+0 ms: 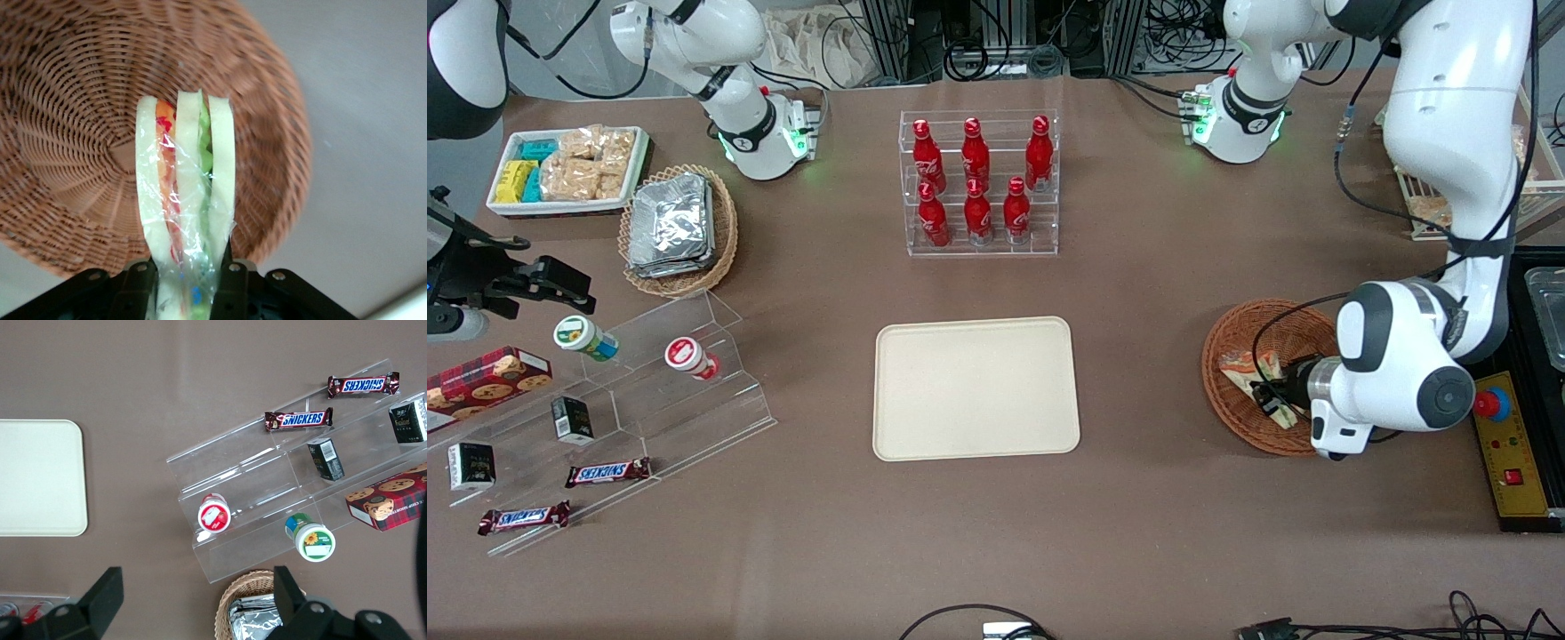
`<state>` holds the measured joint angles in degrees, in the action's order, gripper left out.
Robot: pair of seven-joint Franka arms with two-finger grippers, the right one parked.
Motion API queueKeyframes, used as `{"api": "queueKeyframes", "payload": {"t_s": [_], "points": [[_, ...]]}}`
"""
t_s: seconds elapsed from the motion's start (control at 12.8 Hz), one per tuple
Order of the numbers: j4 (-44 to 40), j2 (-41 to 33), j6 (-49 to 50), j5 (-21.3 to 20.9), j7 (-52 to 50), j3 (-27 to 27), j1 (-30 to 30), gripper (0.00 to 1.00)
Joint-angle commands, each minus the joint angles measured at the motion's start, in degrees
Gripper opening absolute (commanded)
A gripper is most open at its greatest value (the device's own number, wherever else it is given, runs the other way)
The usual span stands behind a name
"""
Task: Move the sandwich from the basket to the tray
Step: 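Lift the sandwich and carry it toward the cream tray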
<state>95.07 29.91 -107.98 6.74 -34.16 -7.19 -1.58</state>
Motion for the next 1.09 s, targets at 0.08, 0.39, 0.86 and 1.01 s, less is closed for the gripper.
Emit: {"api": "queueKeyframes", "payload": {"t_s": [0.08,0.39,0.86,1.01], "points": [[-1.19,-6.08,4.43,-0.41,12.67,-2.65,0.18,0.0],[-11.28,-2.76,9.18,-0.93,16.05,-7.05,4.02,0.0],[-22.29,6.56,10.16,-2.78,12.28,-7.05,14.05,0.0],[-23.52,9.1,8.15,-2.69,8.86,-7.14,17.04,0.0]]}}
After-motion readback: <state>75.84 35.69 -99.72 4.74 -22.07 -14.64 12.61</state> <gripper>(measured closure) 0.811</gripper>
